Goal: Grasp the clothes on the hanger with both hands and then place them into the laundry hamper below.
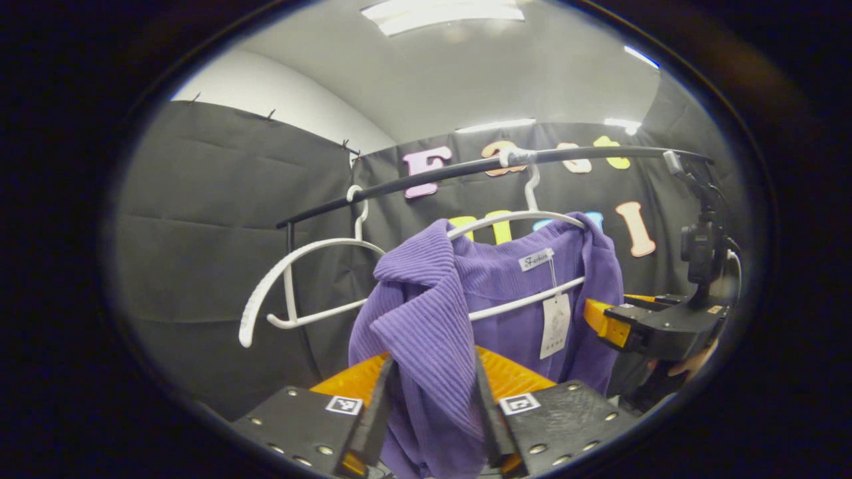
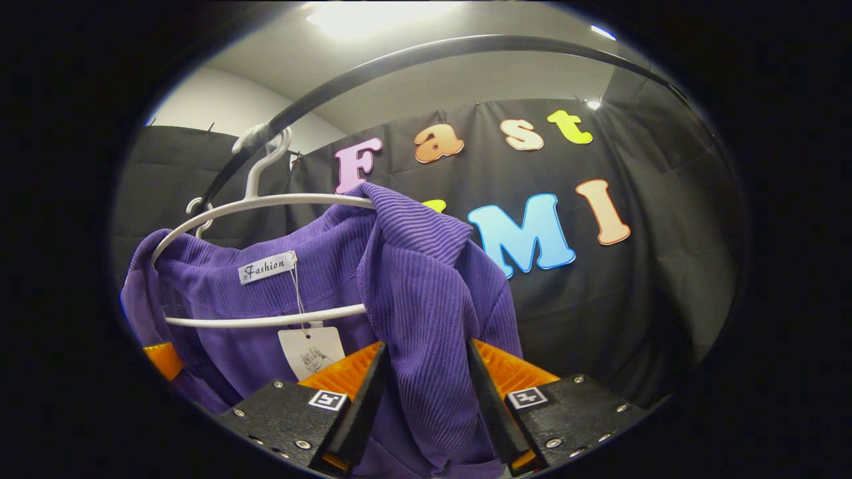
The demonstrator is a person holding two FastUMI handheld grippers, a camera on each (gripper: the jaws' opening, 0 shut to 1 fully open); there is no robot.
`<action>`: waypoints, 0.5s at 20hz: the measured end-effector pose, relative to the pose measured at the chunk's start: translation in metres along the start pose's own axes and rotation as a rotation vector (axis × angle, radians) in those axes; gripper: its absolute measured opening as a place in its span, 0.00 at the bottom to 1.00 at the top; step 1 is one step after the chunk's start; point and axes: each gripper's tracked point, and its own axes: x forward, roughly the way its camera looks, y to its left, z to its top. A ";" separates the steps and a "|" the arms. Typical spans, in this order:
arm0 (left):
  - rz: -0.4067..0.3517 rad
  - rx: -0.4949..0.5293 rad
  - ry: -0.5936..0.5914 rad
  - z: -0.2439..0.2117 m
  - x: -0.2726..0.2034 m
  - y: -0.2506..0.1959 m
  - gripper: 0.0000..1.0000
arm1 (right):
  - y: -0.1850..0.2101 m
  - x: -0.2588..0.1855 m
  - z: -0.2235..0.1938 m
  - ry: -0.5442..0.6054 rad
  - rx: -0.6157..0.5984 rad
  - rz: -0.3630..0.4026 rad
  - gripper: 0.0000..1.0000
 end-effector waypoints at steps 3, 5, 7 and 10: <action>-0.014 0.004 -0.008 0.003 -0.008 0.000 0.50 | 0.004 -0.003 -0.002 0.005 -0.030 0.024 0.39; 0.020 0.016 -0.018 0.003 0.002 0.008 0.24 | 0.005 -0.002 0.002 -0.011 -0.061 0.035 0.04; 0.010 0.012 -0.018 -0.001 -0.001 0.006 0.02 | 0.010 -0.002 0.004 -0.025 -0.099 0.049 0.01; -0.020 -0.002 -0.032 0.011 0.000 0.003 0.05 | 0.001 -0.011 0.029 -0.123 -0.167 -0.004 0.00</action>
